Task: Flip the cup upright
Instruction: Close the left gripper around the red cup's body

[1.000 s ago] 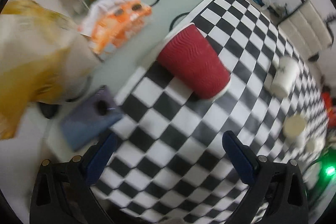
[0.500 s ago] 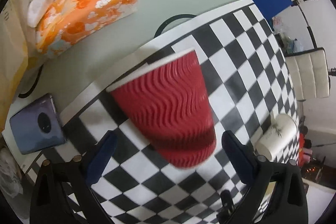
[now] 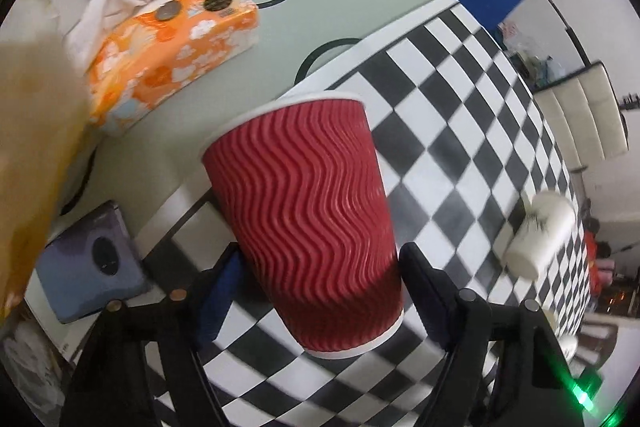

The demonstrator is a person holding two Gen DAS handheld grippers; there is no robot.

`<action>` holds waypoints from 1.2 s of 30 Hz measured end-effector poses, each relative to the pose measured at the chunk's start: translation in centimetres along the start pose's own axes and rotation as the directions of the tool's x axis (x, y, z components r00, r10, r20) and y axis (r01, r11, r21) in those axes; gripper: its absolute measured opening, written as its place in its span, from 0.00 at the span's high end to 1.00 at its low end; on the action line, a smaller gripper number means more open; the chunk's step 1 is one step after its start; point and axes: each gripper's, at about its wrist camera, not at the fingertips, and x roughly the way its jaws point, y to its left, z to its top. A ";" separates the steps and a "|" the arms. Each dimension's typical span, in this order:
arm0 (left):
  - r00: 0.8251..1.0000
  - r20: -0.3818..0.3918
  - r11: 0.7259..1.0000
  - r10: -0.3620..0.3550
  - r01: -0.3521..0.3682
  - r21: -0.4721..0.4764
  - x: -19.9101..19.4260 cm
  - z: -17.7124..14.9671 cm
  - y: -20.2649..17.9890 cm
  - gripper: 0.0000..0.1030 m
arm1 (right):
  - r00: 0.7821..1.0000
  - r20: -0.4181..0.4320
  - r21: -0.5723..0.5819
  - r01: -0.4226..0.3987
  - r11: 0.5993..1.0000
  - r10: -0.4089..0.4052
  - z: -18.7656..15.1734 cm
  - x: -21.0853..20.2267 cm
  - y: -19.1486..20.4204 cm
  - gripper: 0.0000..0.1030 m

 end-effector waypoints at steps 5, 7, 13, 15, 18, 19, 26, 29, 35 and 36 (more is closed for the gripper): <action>0.998 0.039 0.989 0.040 -0.045 0.139 -1.2 -3.5 -0.4 0.27 | 1.000 -0.006 -0.006 -0.017 1.000 0.017 -1.2 -1.0 0.3 0.00; 0.998 0.036 0.976 0.050 -0.056 0.209 -1.7 -5.4 -0.2 0.27 | 1.000 -0.004 -0.011 -0.019 1.000 0.019 -1.6 -1.3 0.1 0.00; 0.996 0.061 0.912 0.061 -0.081 0.402 -3.5 -10.2 -1.2 0.28 | 1.000 0.006 -0.034 -0.014 0.999 0.015 -4.3 -2.8 -1.3 0.00; 0.997 0.064 0.891 0.052 -0.076 0.447 -4.0 -11.4 -2.1 0.28 | 1.000 0.013 -0.035 -0.011 0.999 0.011 -5.9 -3.4 -2.8 0.00; 0.998 0.049 0.853 0.025 -0.047 0.520 -4.8 -14.0 -3.6 0.28 | 1.000 0.012 -0.024 -0.008 1.000 0.008 -8.8 -4.0 -4.8 0.00; 0.999 0.049 0.844 0.019 -0.042 0.535 -4.9 -14.7 -4.1 0.28 | 1.000 0.011 -0.018 -0.006 1.000 0.006 -9.8 -4.4 -5.1 0.00; 1.000 0.012 0.749 -0.014 0.003 0.662 -4.3 -21.2 -9.7 0.28 | 0.999 -0.010 0.100 0.038 0.994 -0.037 -15.4 -4.5 -12.6 0.00; 1.000 -0.011 0.728 -0.019 0.021 0.685 -3.3 -23.3 -11.6 0.28 | 0.998 -0.031 0.165 0.056 0.985 -0.051 -17.1 -3.6 -16.2 0.00; 0.999 -0.040 0.644 0.001 0.031 0.765 -0.9 -28.7 -14.8 0.28 | 0.996 -0.048 0.243 0.087 0.966 -0.078 -19.4 -2.6 -21.2 0.00; 0.999 -0.040 0.630 0.002 0.029 0.776 -0.8 -29.2 -15.1 0.28 | 0.996 -0.050 0.250 0.089 0.964 -0.079 -19.7 -2.5 -21.7 0.00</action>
